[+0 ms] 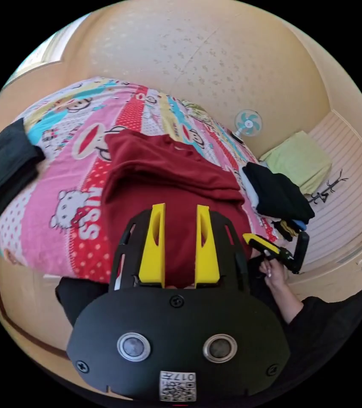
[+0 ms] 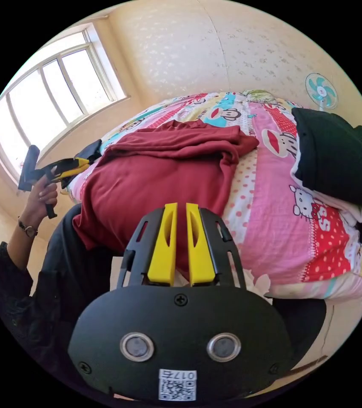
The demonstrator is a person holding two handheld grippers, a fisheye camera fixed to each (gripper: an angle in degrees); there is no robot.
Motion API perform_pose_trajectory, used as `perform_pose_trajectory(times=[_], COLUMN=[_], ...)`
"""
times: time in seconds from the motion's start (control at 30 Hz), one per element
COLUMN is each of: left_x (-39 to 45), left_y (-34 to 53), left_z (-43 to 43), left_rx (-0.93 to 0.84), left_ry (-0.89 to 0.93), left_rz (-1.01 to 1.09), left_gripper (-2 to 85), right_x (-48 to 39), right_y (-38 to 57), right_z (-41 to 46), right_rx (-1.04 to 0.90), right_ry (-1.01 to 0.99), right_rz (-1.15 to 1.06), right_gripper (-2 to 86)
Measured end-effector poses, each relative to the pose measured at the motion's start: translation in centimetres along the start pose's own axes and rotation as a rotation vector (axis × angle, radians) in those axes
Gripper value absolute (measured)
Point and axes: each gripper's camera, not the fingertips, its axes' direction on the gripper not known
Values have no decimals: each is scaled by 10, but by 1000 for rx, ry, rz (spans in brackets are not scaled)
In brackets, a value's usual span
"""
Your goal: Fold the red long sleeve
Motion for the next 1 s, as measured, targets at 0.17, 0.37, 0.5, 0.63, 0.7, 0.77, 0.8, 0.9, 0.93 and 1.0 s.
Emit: perform_pose_trajectory(times=[0.17, 0.37, 0.5, 0.63, 0.7, 0.77, 0.8, 0.9, 0.93, 1.0], left_x=[-43, -45, -21, 7, 15, 7, -4, -40, -44, -46], left_y=[72, 95, 99, 90, 66, 39, 20, -12, -12, 4], left_z=[-18, 91, 94, 40, -10, -40, -48, -47, -49, -64], left_rx=[-103, -442, -504, -451, -328, -206, -151, -106, -88, -18], left_ry=[-204, 232, 183, 222, 336, 402, 409, 416, 419, 382], left_rz=[-115, -175, -114, 10, 57, 61, 50, -110, -117, -110], left_gripper=[160, 126, 65, 57, 56, 58, 71, 130, 142, 159], right_x=[38, 59, 54, 72, 88, 109, 115, 145, 154, 157], right_y=[42, 58, 57, 45, 30, -4, -13, -42, -44, -29], right_z=[-26, 3, -10, -73, -99, -113, -113, -114, -117, -120], right_rx=[-137, -245, -281, -85, 45, 144, 157, 223, 215, 231], right_ry=[70, 18, -3, -185, -240, -235, -224, -182, -216, -252], right_rz=[205, 269, 160, 213, 249, 244, 243, 323, 343, 339], right_gripper=[96, 76, 24, 14, 14, 16, 17, 36, 52, 76])
